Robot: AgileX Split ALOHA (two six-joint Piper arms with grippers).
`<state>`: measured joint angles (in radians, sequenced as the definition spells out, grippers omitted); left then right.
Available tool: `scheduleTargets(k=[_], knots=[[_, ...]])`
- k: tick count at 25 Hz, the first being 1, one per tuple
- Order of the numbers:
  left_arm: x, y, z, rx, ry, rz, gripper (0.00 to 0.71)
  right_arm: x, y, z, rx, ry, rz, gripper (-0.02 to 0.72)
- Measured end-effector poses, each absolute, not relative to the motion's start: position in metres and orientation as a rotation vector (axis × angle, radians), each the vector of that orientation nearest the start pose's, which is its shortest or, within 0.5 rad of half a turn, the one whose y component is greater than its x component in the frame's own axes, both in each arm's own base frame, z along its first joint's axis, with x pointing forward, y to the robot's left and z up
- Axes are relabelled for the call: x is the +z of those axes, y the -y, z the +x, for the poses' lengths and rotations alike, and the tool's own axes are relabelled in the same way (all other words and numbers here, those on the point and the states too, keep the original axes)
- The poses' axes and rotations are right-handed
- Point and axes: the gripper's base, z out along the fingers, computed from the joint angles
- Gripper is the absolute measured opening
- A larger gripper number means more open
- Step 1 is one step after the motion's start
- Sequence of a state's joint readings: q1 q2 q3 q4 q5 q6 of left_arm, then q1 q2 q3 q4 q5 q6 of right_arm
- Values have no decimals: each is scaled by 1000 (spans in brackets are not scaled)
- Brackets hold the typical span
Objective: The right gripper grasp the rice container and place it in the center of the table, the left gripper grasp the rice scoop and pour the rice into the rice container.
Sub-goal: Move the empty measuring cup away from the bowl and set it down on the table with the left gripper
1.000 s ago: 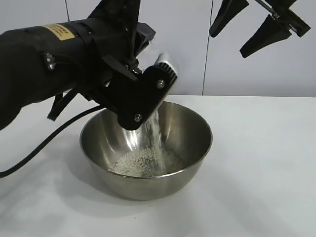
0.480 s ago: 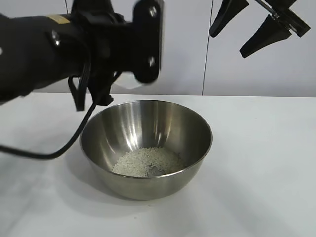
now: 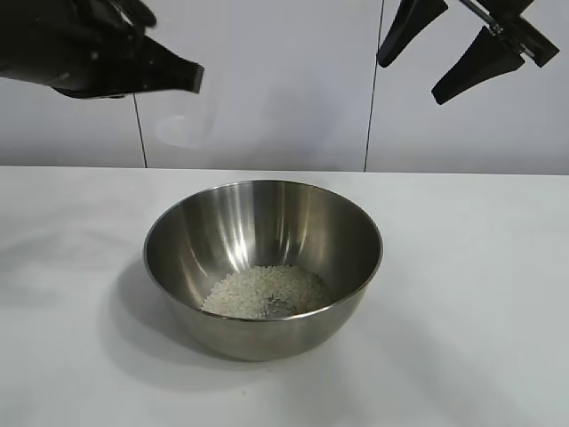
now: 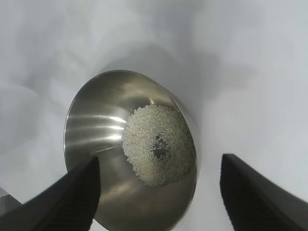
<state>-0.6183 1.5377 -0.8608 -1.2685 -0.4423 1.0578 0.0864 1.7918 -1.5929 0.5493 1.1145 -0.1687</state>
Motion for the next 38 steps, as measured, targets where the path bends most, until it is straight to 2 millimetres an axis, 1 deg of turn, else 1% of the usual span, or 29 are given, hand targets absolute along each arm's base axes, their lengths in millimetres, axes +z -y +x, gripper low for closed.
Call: scheduleTargets(k=[3, 5, 6, 8, 12, 16, 18, 20, 23, 26, 28, 31, 33, 35, 38], knots=[[254, 133, 301, -292, -2054, 46, 9, 310, -76, 378, 718, -2692, -128, 487], [254, 115, 310, -385, -2107, -5, 9, 310, -76, 378, 718, -2692, -128, 487], [254, 110, 311, -418, -2130, -10, 9, 310, -76, 378, 718, -2692, -128, 487], [253, 96, 315, -423, -2149, -22, 9, 310, -76, 378, 718, -2692, -128, 487], [252, 78, 319, -323, -2145, 77, 9, 310, -76, 378, 718, -2692, -128, 487], [253, 68, 323, -126, -2093, 215, 9, 310, -76, 378, 718, -2692, -128, 487], [252, 62, 323, -29, -2071, 235, 9, 310, -76, 378, 718, -2692, -128, 487], [247, 56, 322, 57, -2061, 218, 9, 310, -76, 378, 718, -2692, -128, 487], [236, 47, 316, 141, -2059, 180, 9, 310, -76, 378, 718, -2692, -128, 487], [221, 43, 306, 146, -2050, 116, 9, 310, -76, 378, 717, -2689, -127, 487], [210, 40, 297, 109, -2017, 29, 9, 310, -76, 379, 716, -2687, -126, 487], [198, 40, 285, 16, -1942, -25, 9, 310, -75, 379, 715, -2686, -125, 487], [189, 42, 278, -40, -1910, -26, 9, 310, -75, 379, 715, -2686, -125, 487], [176, 42, 275, -69, -1906, -50, 9, 310, -75, 379, 715, -2686, -125, 487], [152, 44, 274, -87, -1926, -29, 9, 310, -75, 379, 716, -2687, -126, 487]])
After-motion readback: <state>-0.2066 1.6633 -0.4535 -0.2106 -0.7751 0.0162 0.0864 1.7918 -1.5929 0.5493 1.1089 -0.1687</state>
